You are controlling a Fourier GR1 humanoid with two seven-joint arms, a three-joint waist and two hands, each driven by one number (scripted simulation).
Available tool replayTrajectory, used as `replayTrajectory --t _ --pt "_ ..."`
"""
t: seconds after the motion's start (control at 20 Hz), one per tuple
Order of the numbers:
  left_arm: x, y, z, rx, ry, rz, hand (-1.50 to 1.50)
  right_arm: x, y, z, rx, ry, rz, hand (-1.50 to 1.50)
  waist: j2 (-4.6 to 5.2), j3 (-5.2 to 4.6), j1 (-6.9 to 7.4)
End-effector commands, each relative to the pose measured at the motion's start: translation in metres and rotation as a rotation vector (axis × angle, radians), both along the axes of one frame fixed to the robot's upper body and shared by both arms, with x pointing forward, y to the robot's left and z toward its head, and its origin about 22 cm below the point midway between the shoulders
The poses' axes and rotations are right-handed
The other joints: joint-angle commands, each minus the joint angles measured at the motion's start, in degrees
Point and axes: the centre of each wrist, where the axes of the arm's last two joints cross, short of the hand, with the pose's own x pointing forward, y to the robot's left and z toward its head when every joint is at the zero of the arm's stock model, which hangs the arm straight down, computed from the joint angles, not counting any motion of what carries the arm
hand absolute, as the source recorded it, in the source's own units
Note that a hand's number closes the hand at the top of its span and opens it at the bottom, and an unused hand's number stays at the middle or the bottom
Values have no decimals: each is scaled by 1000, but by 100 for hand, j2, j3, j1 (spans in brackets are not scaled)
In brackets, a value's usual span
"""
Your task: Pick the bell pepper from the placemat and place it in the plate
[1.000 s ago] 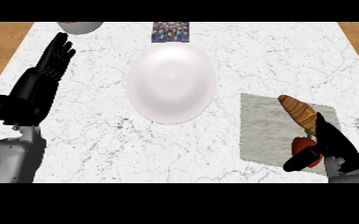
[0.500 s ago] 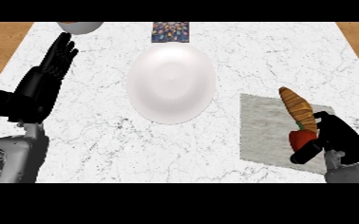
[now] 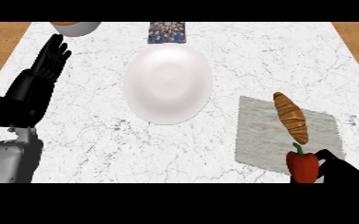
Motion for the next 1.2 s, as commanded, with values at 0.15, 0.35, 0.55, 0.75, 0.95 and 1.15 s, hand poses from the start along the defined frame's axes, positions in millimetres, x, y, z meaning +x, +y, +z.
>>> replayTrajectory --t 0.15,0.35,0.55,0.75,0.95,1.15 --pt "-2 8 0 -2 -7 -10 0 -33 46 43 -33 -188 18 150 37 26 68" --pt "7 -6 11 16 -28 -5 0 -39 55 87 21 -366 147 150 38 26 67" --pt "6 -2 5 16 8 -18 0 -43 89 103 145 -552 278 150 37 25 123" --pt "-1 -7 14 -1 -2 -22 0 -34 110 123 220 -645 346 150 40 27 177" --pt "5 -3 -4 4 -10 -19 0 -1 153 128 262 -623 420 150 62 27 179" --pt "11 3 -1 8 1 -28 0 41 174 149 281 -638 432 150 77 25 217"
